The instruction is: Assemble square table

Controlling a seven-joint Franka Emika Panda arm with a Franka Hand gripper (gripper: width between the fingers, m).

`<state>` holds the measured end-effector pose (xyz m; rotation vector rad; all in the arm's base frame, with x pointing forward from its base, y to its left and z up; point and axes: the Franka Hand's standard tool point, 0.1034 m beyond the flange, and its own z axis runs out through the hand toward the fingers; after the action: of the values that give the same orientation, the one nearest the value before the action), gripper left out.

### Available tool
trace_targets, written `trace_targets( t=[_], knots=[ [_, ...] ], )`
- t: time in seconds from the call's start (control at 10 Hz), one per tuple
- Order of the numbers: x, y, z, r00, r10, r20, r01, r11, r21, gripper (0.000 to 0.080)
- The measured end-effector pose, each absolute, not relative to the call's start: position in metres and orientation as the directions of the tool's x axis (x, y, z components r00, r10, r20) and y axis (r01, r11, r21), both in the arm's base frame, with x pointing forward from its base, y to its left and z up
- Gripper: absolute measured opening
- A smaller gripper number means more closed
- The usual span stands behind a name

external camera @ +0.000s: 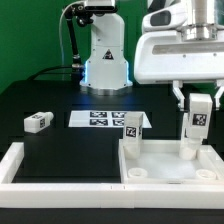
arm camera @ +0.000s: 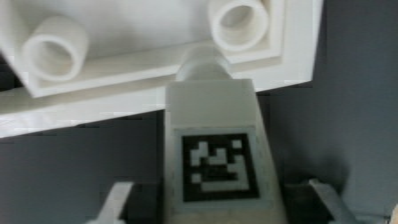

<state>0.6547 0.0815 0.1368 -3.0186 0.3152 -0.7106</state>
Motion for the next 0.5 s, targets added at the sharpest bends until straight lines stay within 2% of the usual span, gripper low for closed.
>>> trace_targets(
  t=[0.3,0.4,0.5],
  knots=[
    [0.654,0.084,0.134,0.875,-0.21,0.436,-0.199,-0.977,-0.073,0.029],
    [0.651,0.095,0.123,0.874,-0.22,0.433,-0.208,-0.975,-0.077,0.029],
    [0.654,0.099,0.115,0.877,-0.206,0.434,-0.199,-0.978,-0.063,0.029]
  ],
)
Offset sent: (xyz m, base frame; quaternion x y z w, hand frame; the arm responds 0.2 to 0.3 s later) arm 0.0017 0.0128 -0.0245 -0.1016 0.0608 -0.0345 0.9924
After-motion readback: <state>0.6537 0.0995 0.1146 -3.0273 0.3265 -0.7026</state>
